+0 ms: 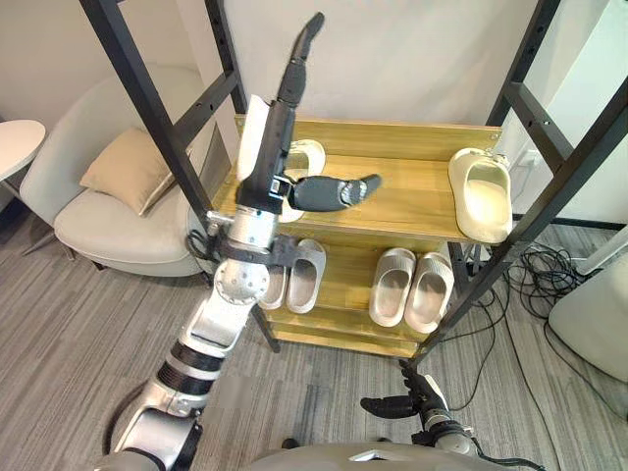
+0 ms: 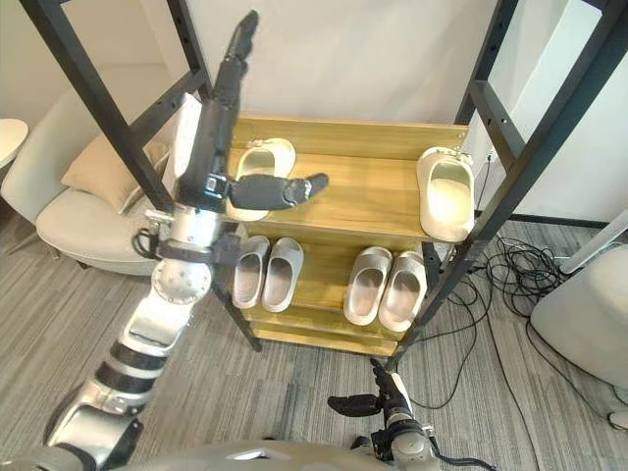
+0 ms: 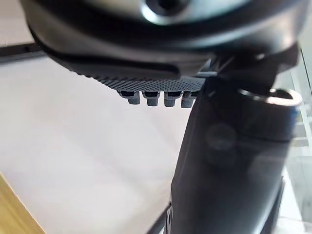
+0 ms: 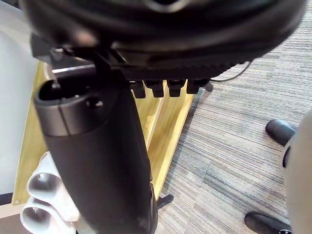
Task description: Organize the slippers on the shoe rack
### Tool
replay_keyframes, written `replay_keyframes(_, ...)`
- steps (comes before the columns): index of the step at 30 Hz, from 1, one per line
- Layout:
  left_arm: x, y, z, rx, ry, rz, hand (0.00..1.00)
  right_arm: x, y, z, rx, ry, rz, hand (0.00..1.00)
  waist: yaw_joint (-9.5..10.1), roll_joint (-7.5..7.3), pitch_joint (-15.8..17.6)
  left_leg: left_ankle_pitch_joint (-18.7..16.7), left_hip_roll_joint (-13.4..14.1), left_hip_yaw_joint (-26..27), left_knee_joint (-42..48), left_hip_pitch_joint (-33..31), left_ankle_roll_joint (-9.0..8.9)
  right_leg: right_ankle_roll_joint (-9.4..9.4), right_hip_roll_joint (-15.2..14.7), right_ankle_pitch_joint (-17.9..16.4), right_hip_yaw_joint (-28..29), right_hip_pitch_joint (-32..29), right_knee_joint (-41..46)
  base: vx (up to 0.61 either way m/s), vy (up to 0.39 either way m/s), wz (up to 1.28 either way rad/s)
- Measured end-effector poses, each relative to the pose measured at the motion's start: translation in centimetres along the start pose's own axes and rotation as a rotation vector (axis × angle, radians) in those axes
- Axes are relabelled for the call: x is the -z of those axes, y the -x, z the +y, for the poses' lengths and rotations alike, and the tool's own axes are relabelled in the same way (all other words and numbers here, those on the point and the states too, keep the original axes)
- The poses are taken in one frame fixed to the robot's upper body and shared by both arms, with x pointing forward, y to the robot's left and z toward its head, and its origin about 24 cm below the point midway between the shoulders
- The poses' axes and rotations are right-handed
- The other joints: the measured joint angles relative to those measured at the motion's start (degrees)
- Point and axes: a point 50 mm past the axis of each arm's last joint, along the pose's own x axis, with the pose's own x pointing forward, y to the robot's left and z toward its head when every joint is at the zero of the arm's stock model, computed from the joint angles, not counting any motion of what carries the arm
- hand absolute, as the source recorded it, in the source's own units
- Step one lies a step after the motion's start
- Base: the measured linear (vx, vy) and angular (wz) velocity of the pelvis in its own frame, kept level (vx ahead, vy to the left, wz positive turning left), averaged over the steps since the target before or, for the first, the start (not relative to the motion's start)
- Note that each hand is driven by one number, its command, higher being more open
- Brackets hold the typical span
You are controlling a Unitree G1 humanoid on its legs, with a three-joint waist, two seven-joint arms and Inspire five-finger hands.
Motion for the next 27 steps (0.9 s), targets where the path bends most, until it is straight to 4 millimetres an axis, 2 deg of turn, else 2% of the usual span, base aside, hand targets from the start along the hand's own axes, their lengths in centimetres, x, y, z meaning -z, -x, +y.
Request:
replay_keyframes(1, 0.6, -0.4, 0.9, -0.009, -0.084, 0.008, 1.0, 0.0, 0.0, -0.1, 0.002, 0.001, 0.0, 1.0, -0.11, -0.08, 0.03, 0.0, 0.0, 0.11, -0.04, -0.09, 0.0, 0.0, 0.05, 0.01, 0.13, -0.19, 0.0, 0.0, 0.0, -0.05)
replay_keyframes(10, 3.9, -1.6, 5.9, -0.092, -0.407, 0.124, 1.0, 0.0, 0.0, -0.1, -0.012, -0.001, -0.004, 1.0, -0.32, -1.14, 0.21, -0.39, 0.19, 2.05, -0.03, -0.69, 0.02, -0.21, 0.38, 0.32, 2.3, -1.95, -0.06, 0.0, 0.016, -0.12)
replay_keyframes(18, 4.5, -2.9, 7.3, -0.128, -0.516, 0.161, 1.0, -0.2, 0.1, 0.0, -0.024, -0.025, -0.016, 1.0, -0.67, -1.53, 0.43, -0.88, 0.09, 3.07, 0.08, -1.37, 0.36, -0.2, 0.42, 0.36, 3.6, -3.33, 0.0, 0.01, 0.022, -0.09)
replay_keyframes(27, 5.9, -2.7, 7.9, -0.102, -0.59, 0.228, 1.0, -0.4, 0.1, 0.3, -0.015, -0.065, -0.023, 1.0, -1.28, -2.05, 0.94, -1.3, 0.09, 4.13, 0.16, -2.06, 0.61, -0.2, 0.45, 0.54, 5.17, -4.84, -0.02, -0.01, 0.022, -0.09)
